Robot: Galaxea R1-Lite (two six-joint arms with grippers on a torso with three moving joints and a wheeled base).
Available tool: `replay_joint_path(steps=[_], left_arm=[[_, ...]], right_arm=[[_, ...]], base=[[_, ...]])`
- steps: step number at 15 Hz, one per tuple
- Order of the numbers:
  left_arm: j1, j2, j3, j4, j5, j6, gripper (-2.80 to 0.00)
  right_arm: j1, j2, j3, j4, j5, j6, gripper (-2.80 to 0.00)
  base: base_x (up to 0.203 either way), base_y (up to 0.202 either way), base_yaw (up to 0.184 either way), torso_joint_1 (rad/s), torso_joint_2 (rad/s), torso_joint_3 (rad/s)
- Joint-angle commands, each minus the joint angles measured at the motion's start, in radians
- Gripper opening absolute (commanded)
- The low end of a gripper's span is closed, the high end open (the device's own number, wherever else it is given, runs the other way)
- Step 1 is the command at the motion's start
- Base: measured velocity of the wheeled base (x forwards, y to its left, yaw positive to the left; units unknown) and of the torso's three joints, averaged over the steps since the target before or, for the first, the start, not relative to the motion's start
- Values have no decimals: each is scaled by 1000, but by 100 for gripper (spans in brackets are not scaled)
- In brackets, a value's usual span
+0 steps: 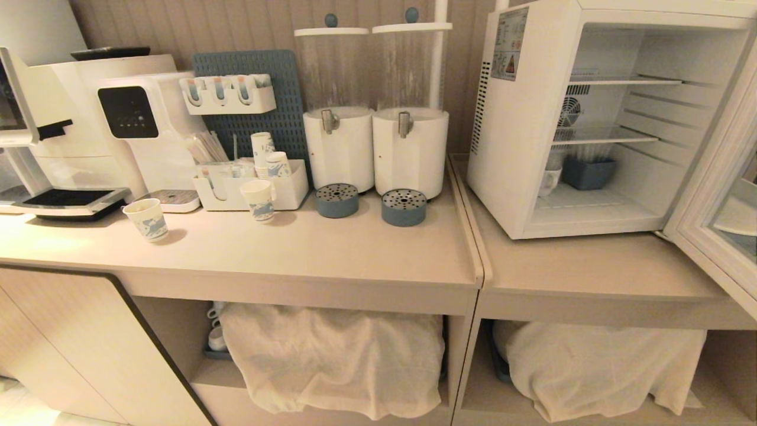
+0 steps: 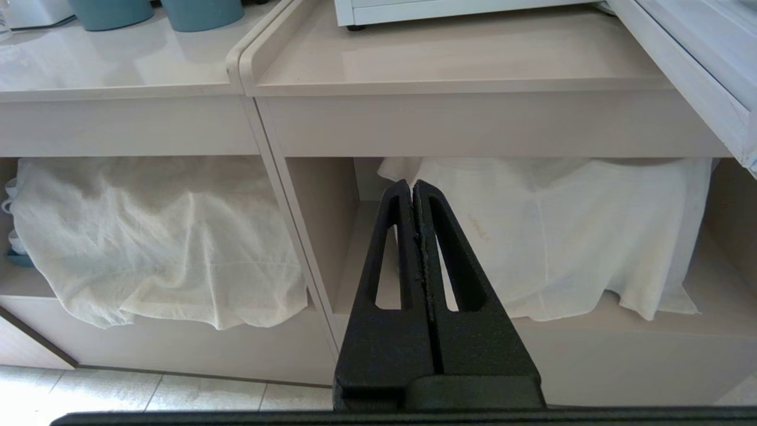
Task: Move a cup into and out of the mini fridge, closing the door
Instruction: Take the ceramic cup out of the freezer
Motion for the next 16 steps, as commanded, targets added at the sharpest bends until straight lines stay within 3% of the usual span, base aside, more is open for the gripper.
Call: replay_joint_path(steps=[1,5,16], left_arm=[[0,-5,40,0,0,-1,-280],[-1,-5,40,0,0,-1,-280],[1,-5,40,-1,0,-1,-280]], right_arm=[[0,1,0,1,0,0,-280],[0,1,0,1,0,0,-280],[0,1,0,1,0,0,-280]], base=[[0,0,0,0,0,0],[34,0,0,1,-1,3],[190,0,0,2,3,2]])
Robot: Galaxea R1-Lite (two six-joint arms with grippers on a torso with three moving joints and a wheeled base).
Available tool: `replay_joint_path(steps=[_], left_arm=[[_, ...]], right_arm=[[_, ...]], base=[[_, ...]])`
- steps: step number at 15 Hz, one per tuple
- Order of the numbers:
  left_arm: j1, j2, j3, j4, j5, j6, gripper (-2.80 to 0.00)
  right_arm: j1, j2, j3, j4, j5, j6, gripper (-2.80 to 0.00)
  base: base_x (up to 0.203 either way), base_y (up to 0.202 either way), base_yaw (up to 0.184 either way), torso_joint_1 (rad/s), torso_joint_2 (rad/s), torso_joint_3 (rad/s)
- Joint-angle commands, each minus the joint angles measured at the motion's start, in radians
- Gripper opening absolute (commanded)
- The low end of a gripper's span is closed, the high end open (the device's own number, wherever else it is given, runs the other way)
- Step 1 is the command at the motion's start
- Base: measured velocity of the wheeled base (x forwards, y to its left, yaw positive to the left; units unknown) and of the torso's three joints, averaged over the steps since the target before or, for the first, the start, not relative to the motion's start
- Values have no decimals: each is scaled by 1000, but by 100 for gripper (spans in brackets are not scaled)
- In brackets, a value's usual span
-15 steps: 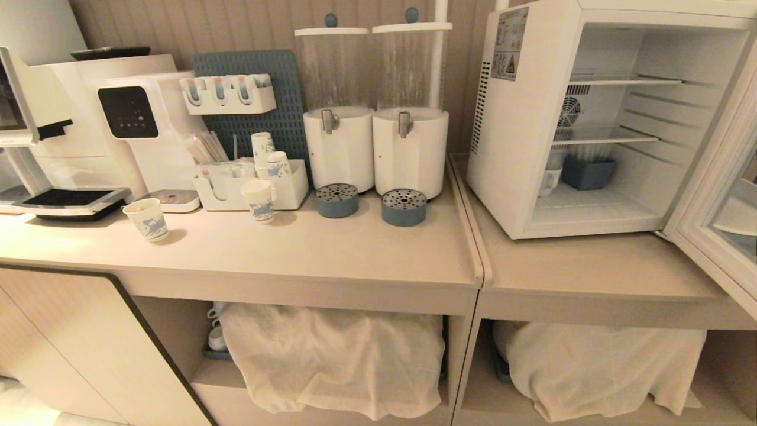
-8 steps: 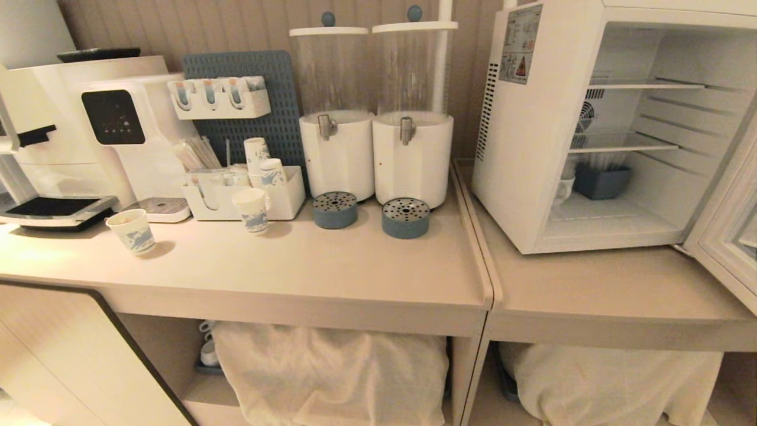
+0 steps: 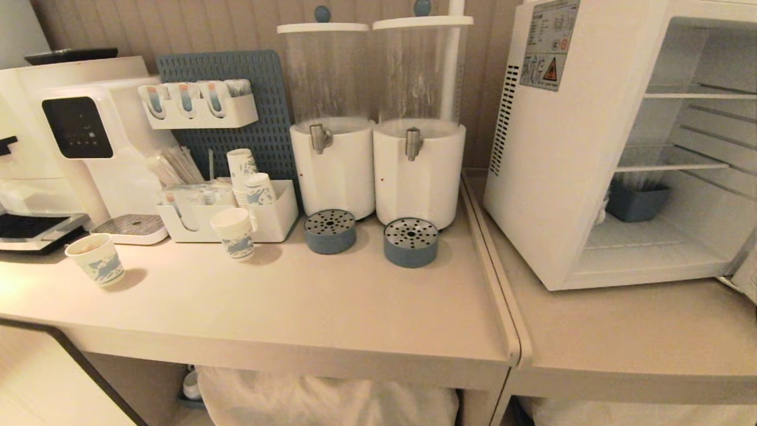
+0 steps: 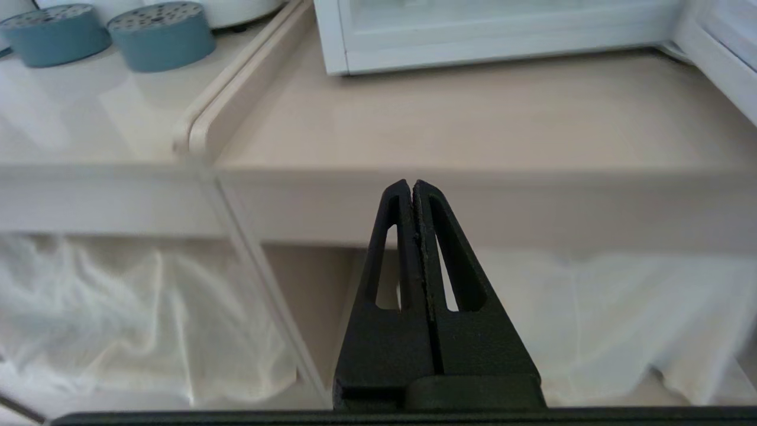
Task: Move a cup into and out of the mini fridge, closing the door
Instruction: Take the ceramic cup out of the freezer
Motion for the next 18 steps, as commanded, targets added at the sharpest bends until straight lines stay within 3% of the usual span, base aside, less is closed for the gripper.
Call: replay_joint_path(steps=[1,13,15,18], left_arm=[[0,-5,40,-1,0,0,-280],[1,-5,40,-1,0,-2,-280],[1,-5,40,-1,0,0,-280],[-1,-5,40,0,0,0,-280]], right_arm=[[0,1,0,1,0,1,-280],[0,-4,-12,-27,-11,3,-280],[0,-3,-140,-23,-34,5,-280],[1,71,-461,140,-42,6,-280]], base=[[176,0,5,1,-1,10],[8,0,0,1,1,0],[0,0,0,0,0,0],[0,0,0,0,0,0]])
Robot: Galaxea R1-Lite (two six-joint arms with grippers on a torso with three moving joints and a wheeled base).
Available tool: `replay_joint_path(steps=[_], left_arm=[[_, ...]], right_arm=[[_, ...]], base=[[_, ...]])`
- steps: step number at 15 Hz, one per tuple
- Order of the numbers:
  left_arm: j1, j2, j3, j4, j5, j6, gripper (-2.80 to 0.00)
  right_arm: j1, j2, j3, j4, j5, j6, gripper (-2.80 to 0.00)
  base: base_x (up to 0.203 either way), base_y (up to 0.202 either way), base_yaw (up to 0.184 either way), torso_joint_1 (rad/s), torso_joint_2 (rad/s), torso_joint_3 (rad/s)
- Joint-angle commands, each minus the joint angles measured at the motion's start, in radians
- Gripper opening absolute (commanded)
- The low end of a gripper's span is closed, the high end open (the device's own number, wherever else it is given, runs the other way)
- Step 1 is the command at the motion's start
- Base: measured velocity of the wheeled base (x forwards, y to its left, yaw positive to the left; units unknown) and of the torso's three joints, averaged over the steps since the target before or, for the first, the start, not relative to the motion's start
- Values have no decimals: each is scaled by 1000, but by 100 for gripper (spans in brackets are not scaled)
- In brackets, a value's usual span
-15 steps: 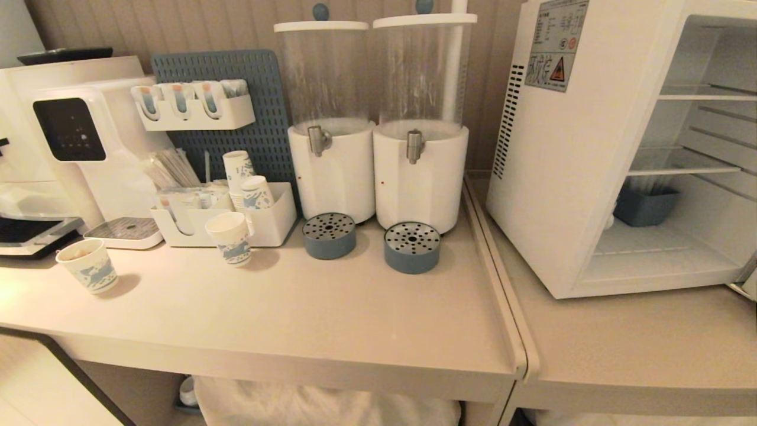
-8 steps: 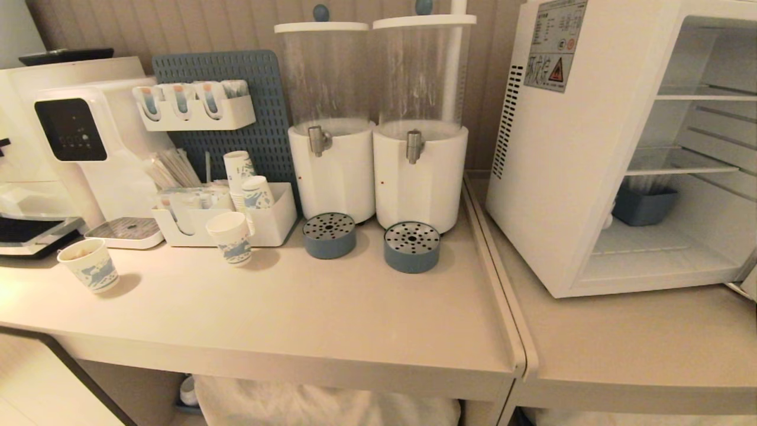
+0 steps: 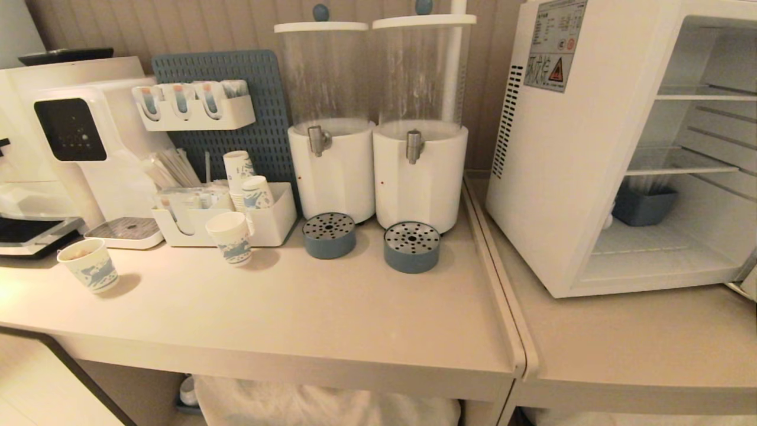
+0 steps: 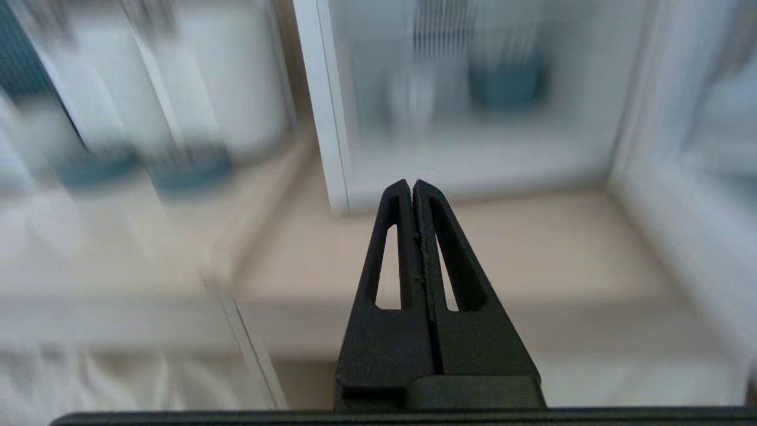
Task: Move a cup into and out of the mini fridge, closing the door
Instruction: Take the ceramic cup out of the freezer
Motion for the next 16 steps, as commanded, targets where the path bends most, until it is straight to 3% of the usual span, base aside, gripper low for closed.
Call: replay_joint_path(steps=[1,4,7,9,11,12,14,15,16], left_arm=[[1,-5,40,-2,0,-1,-280],[0,-5,40,-2,2,-17,-280],[1,-5,40,-3,6,-22,-280],[0,-5,40,-3,6,-24,-280],[0,-5,40,-3,6,-24,-280],[1,-5,40,-3,6,-24,-280],[-1,-5,40,-3,6,-24,-280],[1,-5,40,-3,6,-26,-280],[-1,-5,40,-3,6,-28,-280]], right_arm=[[6,124,-220,94,-8,9,-280],[48,461,-427,160,-104,70,-280],[65,758,-525,178,-182,173,-280],[12,927,-553,146,-174,226,-280],[-179,1040,-559,87,-43,237,-280],[-281,1090,-553,55,108,222,-280],[-384,1168,-475,-45,474,101,-280],[-407,1216,-386,-163,570,7,-280],[-417,1267,-323,-309,612,-61,-280]], base=[[0,0,0,0,0,0],[0,0,0,0,0,0],[0,0,0,0,0,0],[0,0,0,0,0,0],[0,0,0,0,0,0],[0,0,0,0,0,0],[0,0,0,0,0,0],[0,0,0,0,0,0],[0,0,0,0,0,0]])
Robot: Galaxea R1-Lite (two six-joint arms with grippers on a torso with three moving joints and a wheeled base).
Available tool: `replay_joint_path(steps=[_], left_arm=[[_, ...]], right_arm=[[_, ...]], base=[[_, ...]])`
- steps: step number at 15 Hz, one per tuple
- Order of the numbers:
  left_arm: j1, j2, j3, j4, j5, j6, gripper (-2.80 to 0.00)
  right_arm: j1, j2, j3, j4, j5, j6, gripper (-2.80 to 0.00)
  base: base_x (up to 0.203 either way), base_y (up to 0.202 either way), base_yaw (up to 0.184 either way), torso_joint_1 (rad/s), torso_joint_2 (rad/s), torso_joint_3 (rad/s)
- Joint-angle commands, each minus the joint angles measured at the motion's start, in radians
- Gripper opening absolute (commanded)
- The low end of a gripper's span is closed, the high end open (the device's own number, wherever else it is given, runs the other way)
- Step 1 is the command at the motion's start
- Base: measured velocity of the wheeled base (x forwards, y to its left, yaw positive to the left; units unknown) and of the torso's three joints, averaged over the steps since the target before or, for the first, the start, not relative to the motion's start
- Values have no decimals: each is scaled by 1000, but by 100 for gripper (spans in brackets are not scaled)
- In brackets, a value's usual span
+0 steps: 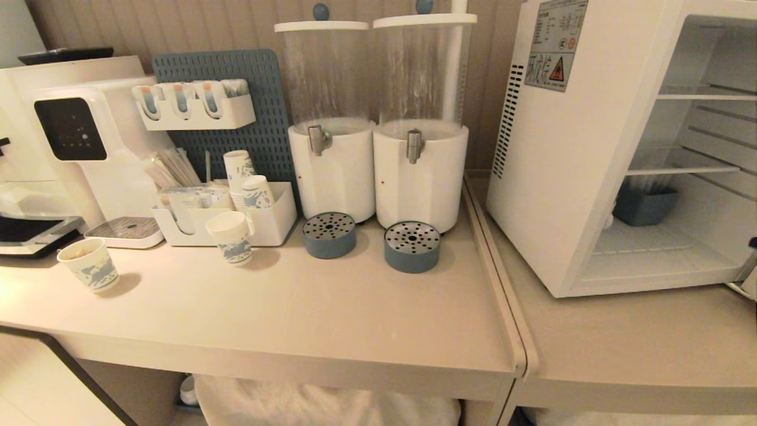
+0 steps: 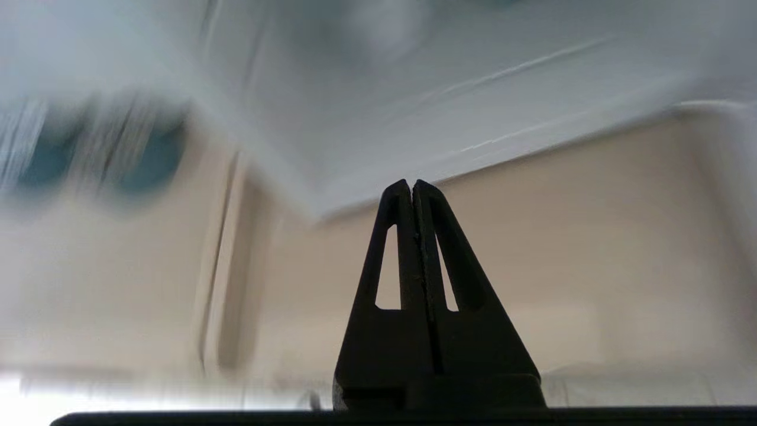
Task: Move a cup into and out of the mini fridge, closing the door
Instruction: Take the ceramic cup out of the freezer
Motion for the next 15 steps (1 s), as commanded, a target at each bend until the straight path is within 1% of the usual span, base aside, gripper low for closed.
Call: replay_joint_path(steps=[1,2,3,5,8,10,12,13,15], left_arm=[[0,-5,40,-1,0,-3,-280],[1,-5,40,0,0,-4,-280],[1,-5,40,-1,0,-4,-280],[1,-5,40,-1,0,-6,-280],[1,-5,40,0,1,-7,-280],[1,-5,40,0,0,-7,-280],[1,-5,40,-1,0,-9,-280],[1,-5,40,0,0,-9,-280],[1,-5,40,0,0,-10,-280]], right_arm=[[-43,199,156,-361,231,-165,-280],[-47,272,210,-512,288,-220,-280],[-47,341,249,-632,328,-270,-280],[-43,438,285,-782,376,-353,-280],[-38,502,219,-812,386,-373,-280],[-33,568,153,-812,355,-374,-280],[-33,639,100,-814,348,-374,-280],[-33,683,82,-822,347,-374,0],[-26,765,39,-873,340,-368,0]], base=[[0,0,0,0,0,0],[0,0,0,0,0,0],[0,0,0,0,0,0],[0,0,0,0,0,0],[0,0,0,0,0,0],[0,0,0,0,0,0],[0,0,0,0,0,0],[0,0,0,0,0,0],[0,0,0,0,0,0]])
